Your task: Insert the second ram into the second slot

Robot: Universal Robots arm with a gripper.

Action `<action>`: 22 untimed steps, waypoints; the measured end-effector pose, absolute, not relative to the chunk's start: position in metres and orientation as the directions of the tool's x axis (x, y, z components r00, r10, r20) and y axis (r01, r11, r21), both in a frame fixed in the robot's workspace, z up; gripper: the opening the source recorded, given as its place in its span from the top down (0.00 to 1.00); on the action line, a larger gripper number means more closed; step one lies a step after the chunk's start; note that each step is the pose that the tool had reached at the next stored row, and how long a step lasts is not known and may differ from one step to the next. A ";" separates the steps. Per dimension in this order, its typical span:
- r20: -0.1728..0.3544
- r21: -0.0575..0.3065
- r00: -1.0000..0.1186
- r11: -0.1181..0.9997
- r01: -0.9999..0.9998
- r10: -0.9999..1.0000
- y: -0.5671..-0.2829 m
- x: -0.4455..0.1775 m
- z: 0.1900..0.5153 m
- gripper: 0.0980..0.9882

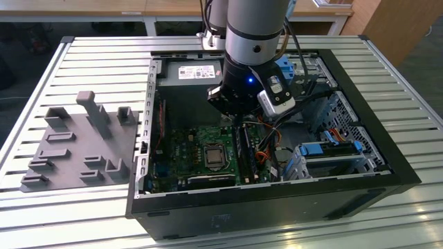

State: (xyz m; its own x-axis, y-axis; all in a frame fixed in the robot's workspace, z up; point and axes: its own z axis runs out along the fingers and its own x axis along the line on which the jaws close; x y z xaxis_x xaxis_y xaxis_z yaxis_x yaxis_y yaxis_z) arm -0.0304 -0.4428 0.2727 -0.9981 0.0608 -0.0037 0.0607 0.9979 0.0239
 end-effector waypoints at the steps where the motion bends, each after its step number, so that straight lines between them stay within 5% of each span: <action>1: -0.004 0.024 -0.998 0.998 0.061 0.061 -0.443 -0.030 0.273 0.97; 22: -0.004 0.014 -0.998 0.998 0.061 0.061 -0.449 -0.030 0.264 0.97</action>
State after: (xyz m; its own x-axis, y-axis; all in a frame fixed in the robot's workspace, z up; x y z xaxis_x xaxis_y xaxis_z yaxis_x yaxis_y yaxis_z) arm -0.0304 -0.4491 0.2645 -0.9981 0.0607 -0.0039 0.0606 0.9981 0.0141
